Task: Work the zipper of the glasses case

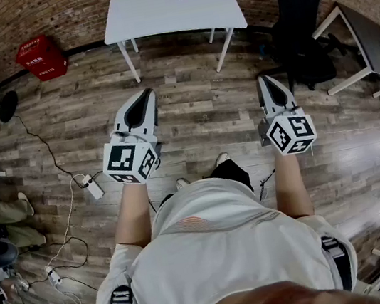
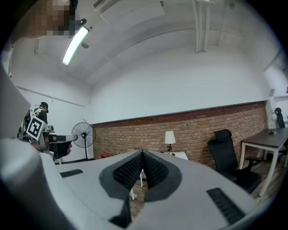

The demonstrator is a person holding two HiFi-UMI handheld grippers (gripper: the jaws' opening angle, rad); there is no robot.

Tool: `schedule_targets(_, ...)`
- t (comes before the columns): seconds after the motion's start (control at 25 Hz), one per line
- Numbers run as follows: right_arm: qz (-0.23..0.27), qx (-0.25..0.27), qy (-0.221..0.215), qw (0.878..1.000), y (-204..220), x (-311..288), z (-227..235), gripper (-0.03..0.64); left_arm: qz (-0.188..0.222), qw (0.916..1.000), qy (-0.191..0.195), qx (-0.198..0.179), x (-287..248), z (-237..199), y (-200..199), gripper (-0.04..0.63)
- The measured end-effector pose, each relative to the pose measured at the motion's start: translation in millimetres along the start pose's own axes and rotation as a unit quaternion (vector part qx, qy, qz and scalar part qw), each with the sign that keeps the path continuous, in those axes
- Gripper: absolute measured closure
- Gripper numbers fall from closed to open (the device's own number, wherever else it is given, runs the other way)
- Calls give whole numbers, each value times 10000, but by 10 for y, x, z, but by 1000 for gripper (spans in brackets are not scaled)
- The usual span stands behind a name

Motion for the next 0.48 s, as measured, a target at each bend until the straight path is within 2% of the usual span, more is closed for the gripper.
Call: schedule_targets(0.48, -56, 62, -113, 9999, -5, -90, -84, 566, 3, 10000, -88, 16, 63, -68, -33, 569)
Point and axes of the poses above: the fingertips, and each gripper's own axes: x backward along the fingers, z to its right, y out of its underside, the point moved 8 cm from there along x, backward along the fingers, and after that the axes turned 2 degrees about y, right-handed, at the moved point
